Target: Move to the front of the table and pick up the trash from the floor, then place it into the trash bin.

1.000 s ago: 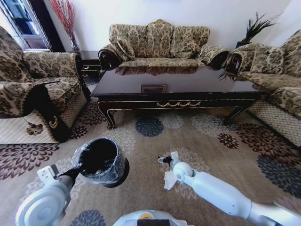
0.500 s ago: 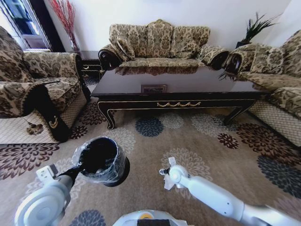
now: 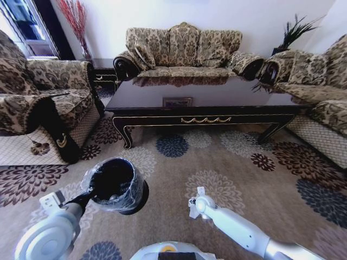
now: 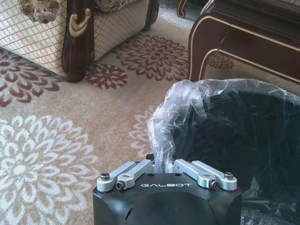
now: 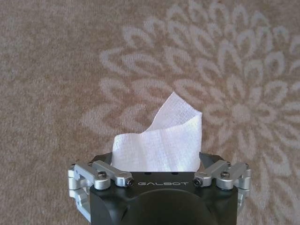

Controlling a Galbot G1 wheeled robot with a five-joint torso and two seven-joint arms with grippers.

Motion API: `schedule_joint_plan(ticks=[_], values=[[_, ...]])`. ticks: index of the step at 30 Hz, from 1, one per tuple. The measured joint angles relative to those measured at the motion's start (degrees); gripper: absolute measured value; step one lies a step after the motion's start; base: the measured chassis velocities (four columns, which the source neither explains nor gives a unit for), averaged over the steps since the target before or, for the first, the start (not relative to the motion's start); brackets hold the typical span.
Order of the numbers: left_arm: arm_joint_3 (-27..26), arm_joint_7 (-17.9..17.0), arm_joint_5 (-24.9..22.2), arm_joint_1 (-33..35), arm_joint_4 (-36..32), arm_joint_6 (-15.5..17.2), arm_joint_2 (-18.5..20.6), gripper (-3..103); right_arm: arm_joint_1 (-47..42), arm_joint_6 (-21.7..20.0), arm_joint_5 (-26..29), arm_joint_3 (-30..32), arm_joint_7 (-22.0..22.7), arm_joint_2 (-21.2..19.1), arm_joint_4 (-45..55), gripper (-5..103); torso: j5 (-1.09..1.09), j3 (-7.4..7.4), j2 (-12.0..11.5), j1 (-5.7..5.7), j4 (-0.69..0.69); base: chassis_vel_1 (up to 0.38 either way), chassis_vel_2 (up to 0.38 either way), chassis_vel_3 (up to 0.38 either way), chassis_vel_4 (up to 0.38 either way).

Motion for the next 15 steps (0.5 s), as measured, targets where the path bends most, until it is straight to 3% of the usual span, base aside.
schedule_joint_plan(ticks=[7, 10, 13, 15], values=[[0.3, 0.1, 0.0, -0.7, 0.0, 0.0, 0.2, 3, -1.4, 0.0, -0.9, 0.3, -0.1, -0.5, 0.5, 87, 0.00, 0.00, 0.0, 0.00, -0.01, 0.000, 0.000, 0.000, 0.000], [0.4, 0.2, 0.0, -0.9, 0.0, -0.1, 0.2, 3, -1.9, 0.0, -1.9, 0.3, -0.4, -1.2, 1.1, 72, 0.00, 0.00, 0.0, 0.00, 0.00, 0.000, 0.000, 0.000, 0.000], [0.5, 0.3, 0.1, -0.9, 0.0, -0.1, 0.1, 3, -2.2, 0.0, -2.6, 0.4, -0.6, -1.5, 1.4, 66, 0.00, 0.00, 0.0, 0.00, -0.01, 0.000, 0.000, 0.000, 0.000], [0.5, 0.4, 0.2, -0.8, 0.0, -0.1, 0.0, 3, -2.7, 0.2, -3.6, 0.5, -0.9, -2.1, 2.1, 55, 0.00, 0.00, 0.0, 0.00, 0.00, 0.000, 0.000, 0.000, 0.000]])
